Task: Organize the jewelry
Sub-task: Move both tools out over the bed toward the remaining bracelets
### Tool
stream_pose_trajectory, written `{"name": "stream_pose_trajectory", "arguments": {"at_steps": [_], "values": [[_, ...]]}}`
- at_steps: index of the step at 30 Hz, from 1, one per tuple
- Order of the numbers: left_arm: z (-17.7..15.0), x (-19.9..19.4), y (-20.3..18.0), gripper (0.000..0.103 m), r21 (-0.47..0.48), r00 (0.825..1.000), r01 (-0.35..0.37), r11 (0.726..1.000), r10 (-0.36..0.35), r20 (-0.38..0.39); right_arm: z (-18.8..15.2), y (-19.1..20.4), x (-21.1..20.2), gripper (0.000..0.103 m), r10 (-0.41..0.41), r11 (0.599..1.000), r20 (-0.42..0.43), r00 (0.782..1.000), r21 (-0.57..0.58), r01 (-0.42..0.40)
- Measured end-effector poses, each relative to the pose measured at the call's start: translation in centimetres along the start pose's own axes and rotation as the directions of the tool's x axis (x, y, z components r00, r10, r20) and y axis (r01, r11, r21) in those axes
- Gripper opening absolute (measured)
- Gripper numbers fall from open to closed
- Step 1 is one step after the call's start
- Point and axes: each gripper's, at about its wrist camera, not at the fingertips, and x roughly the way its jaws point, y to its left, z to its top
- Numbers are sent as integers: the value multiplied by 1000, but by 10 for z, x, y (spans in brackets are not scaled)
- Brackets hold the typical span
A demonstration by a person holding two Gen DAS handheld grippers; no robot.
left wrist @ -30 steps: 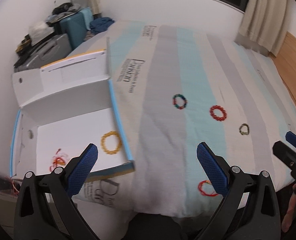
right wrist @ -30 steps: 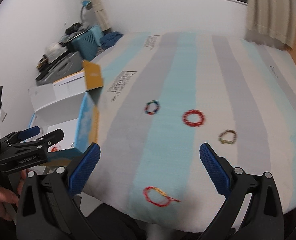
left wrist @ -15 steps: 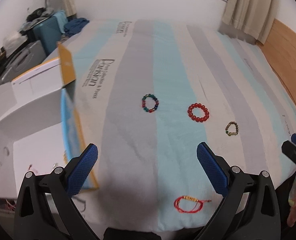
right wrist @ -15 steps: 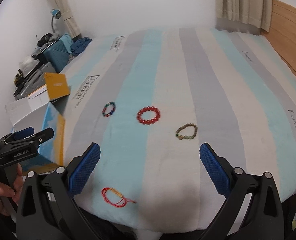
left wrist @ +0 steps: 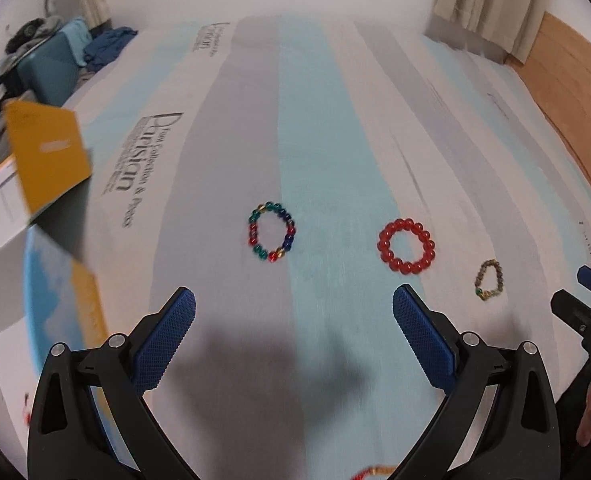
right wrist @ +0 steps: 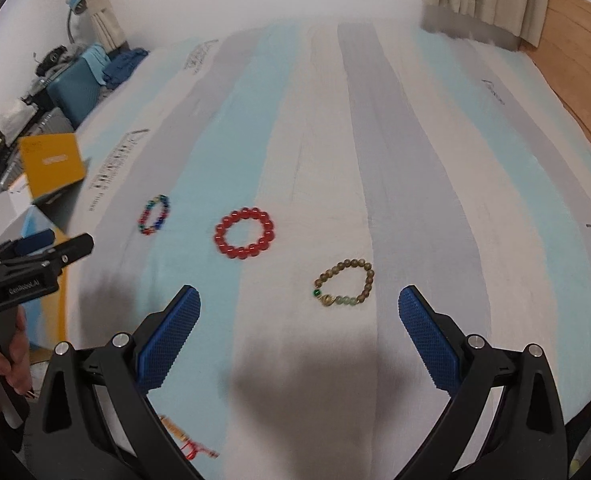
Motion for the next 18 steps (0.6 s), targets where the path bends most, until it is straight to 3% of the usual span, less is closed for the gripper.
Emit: {"name": "stream_pose_trajectory", "arguments": {"at_steps": [18], "values": [[37, 137, 10, 97, 38, 994, -39, 999, 42, -97, 1, -32, 120, 95, -60, 998, -147, 987, 21, 64]]}}
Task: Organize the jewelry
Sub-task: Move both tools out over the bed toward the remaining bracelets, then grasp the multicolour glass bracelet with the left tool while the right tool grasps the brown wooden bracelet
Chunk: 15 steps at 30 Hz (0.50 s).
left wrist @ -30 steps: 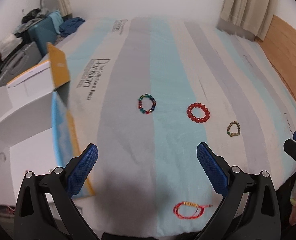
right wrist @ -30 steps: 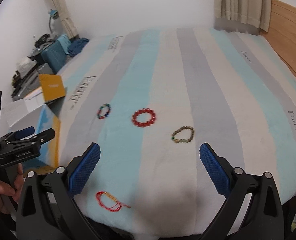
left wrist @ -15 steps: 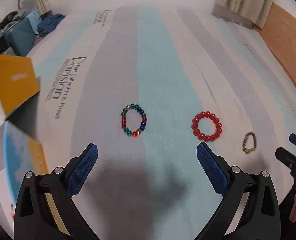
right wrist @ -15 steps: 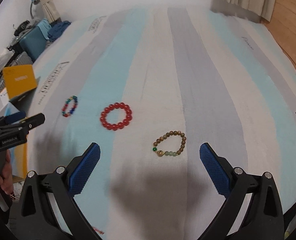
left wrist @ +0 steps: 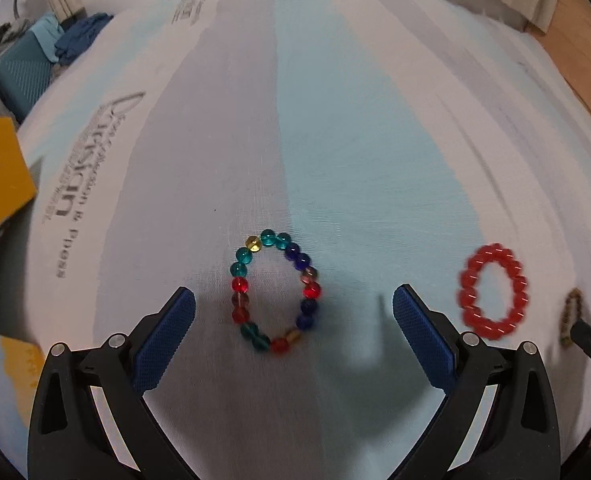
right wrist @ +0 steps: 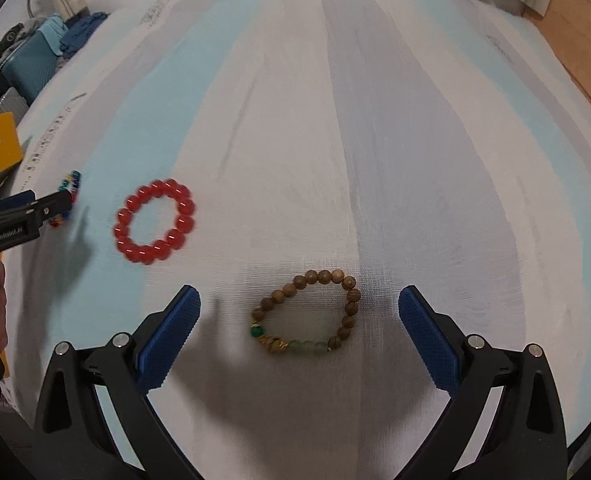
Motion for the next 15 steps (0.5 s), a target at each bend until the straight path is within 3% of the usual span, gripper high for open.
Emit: {"name": "stream_pose_trajectory", "arguments": {"at_steps": [3, 10, 15], "values": [[-2, 18, 5, 96, -8, 1000, 0, 1000, 0, -31, -4, -3, 14, 91, 2, 1000, -28, 1000, 8, -2], [-2, 27, 3, 95, -2, 1000, -2, 1000, 2, -8, -9, -6, 25, 84, 14, 999, -27, 1000, 32, -13], [-2, 24, 8, 77, -9, 1000, -7, 1000, 7, -4, -10, -14, 23, 70, 16, 998, -25, 1000, 63, -14]]}}
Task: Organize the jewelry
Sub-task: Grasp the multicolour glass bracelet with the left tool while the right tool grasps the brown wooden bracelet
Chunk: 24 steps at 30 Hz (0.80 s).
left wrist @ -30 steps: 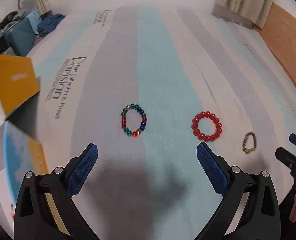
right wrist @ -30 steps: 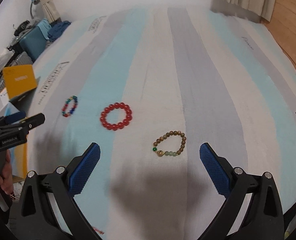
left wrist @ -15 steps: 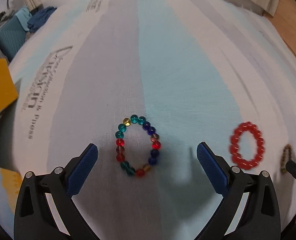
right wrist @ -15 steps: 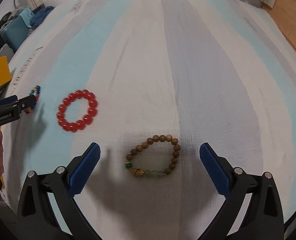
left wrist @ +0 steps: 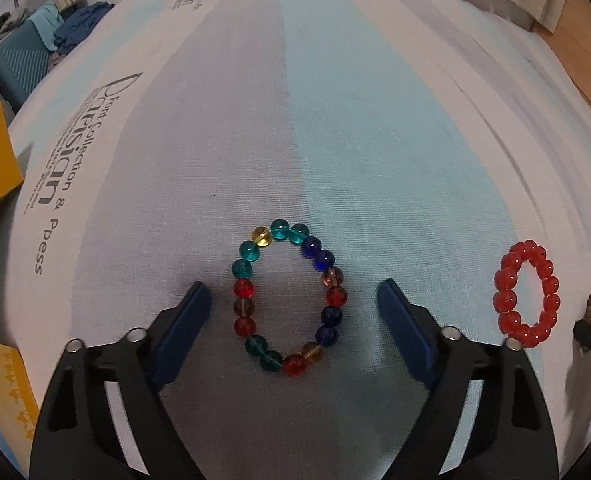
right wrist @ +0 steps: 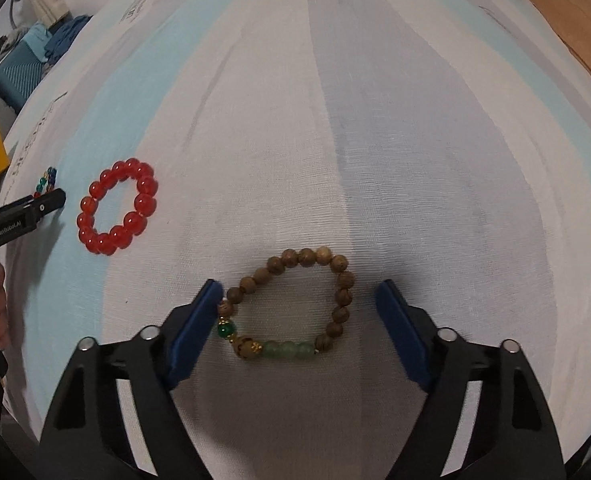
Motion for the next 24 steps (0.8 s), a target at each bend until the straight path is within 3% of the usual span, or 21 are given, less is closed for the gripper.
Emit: {"name": "stream_pose_trajectory", "arguments": {"at_steps": [8, 10, 11, 14, 17, 19, 24], "values": [[-1, -7, 6, 40, -6, 1000, 17, 1000, -17, -26, -2, -2, -6, 43, -7, 1000, -5, 1000, 6, 7], [0, -8, 7, 23, -12, 999, 27, 1000, -28, -34, -2, -2, -9, 25, -12, 1000, -8, 1000, 2, 12], [0, -9, 8, 18, -19, 998, 41, 999, -42, -40, -1, -2, -10, 21, -8, 1000, -10, 1000, 3, 8], [-3, -14, 11, 18, -40, 997, 61, 997, -63, -47, -1, -2, -14, 8, -8, 1000, -7, 1000, 6, 8], [-5, -18, 10, 17, -33, 997, 60, 998, -61, -48, -6, -8, -22, 8, -5, 1000, 1, 1000, 5, 5], [-4, -21, 10, 9, -27, 997, 63, 998, -65, -48, -6, -7, -25, 8, 0, 1000, 6, 1000, 8, 0], [-7, -36, 5, 9, -17, 997, 67, 998, -68, -34, -7, -8, -40, 8, 5, 1000, 28, 1000, 9, -5]]}}
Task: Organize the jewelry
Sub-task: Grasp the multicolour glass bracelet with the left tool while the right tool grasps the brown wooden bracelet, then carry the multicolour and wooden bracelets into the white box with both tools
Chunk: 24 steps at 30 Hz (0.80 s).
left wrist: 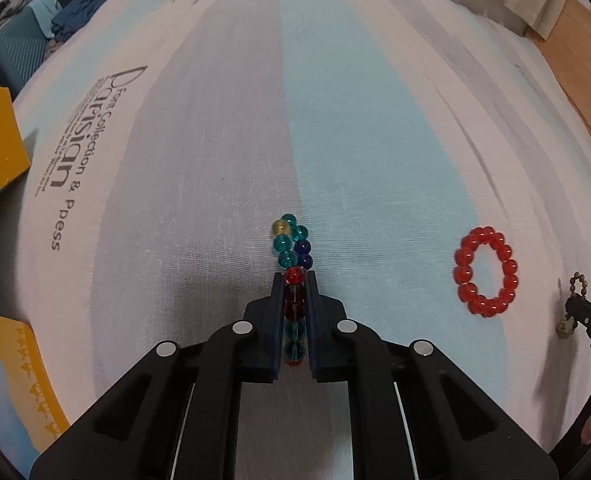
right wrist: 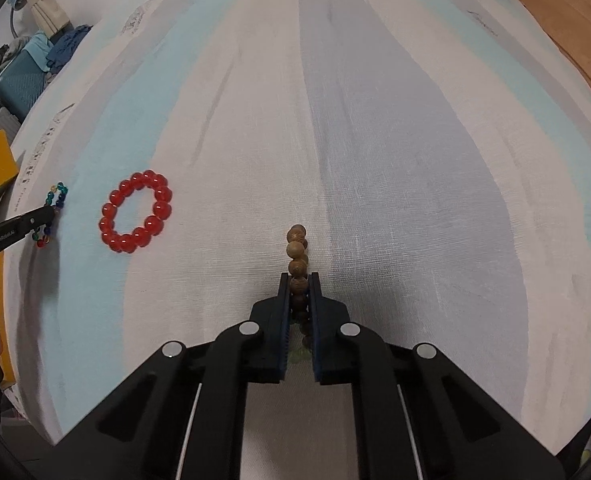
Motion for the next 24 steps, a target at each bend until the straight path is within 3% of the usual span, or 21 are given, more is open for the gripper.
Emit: {"name": "stream_pose_trajectory", "arguments": {"at_steps": [14, 24], "values": [[-7, -54, -8, 9, 12, 998, 1, 1000, -1, 56, 1, 9, -44, 7, 16, 1000, 59, 998, -7, -16], [-33, -104, -9, 9, -3, 995, 1, 1000, -1, 97, -6, 30, -88, 7, 25, 999, 118, 993, -29, -21]]}}
